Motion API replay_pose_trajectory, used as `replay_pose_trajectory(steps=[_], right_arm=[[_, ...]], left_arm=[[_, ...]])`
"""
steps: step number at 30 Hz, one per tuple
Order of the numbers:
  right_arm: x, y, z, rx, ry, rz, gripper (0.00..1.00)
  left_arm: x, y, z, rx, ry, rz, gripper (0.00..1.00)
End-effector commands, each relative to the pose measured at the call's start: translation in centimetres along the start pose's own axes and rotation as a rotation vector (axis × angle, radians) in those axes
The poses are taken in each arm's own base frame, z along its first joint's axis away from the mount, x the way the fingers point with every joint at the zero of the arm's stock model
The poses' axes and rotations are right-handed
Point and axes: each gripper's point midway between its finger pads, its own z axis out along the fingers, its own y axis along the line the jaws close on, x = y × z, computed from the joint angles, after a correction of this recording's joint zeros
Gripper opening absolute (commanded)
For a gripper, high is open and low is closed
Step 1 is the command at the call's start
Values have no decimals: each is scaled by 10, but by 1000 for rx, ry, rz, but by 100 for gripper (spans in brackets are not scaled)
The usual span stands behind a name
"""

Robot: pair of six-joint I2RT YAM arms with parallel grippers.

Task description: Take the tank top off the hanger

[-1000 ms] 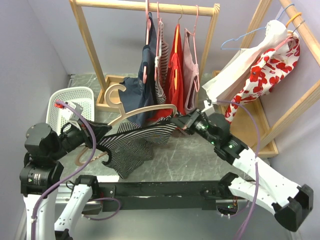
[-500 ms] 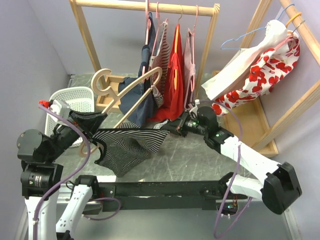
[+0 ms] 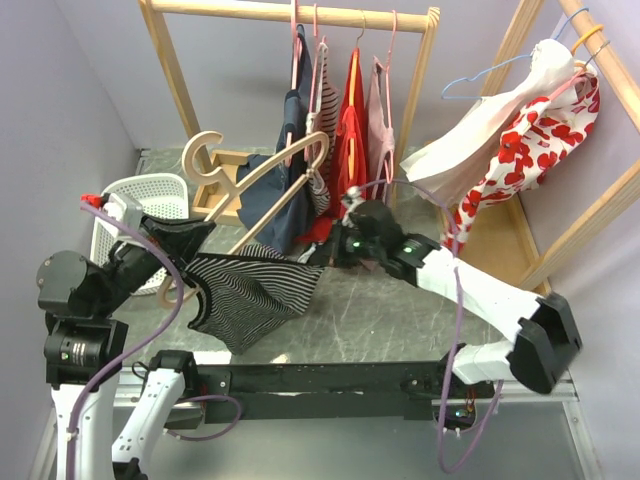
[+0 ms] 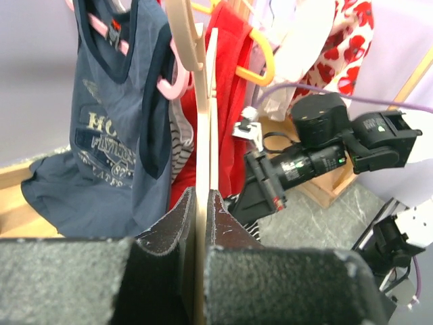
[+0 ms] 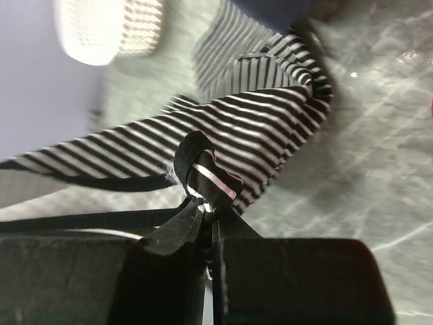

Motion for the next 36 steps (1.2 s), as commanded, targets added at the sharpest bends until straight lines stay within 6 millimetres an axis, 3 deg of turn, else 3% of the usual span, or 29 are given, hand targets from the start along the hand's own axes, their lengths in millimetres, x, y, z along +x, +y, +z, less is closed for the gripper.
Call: replay_pose_trajectory(steps=[1, 5, 7, 9, 11, 13, 18, 22, 28, 30, 36], right_arm=[[27, -83, 5, 404, 122, -245, 10], [23, -104, -2, 583, 122, -317, 16], [22, -106, -6, 612, 104, -313, 42], [14, -99, -15, 594, 43, -314, 74], [5, -85, -23, 550, -20, -316, 75], [-13, -61, -45, 478, -116, -316, 76], [-57, 20, -104, 218, -341, -347, 86], [-87, 80, -130, 79, -413, -354, 86], [-83, 135, -114, -123, -323, -321, 86], [-76, 143, -100, -165, -272, -293, 86], [-78, 159, -73, -179, -212, -234, 84]], left_arm=[[-35, -10, -2, 26, -90, 118, 1], [-7, -2, 16, 88, 93, 51, 1], [2, -2, 17, 109, 125, 46, 1], [8, -3, 14, 111, 101, 55, 1], [4, -3, 8, 83, 52, 80, 1], [8, -3, 6, 84, 72, 96, 1], [30, -17, 4, 197, 193, 50, 1], [41, -20, 4, 243, 220, 23, 1], [44, -7, 0, 138, 206, 34, 1], [38, -10, -3, 124, 166, 47, 1], [46, -20, -9, 179, 191, 40, 1]])
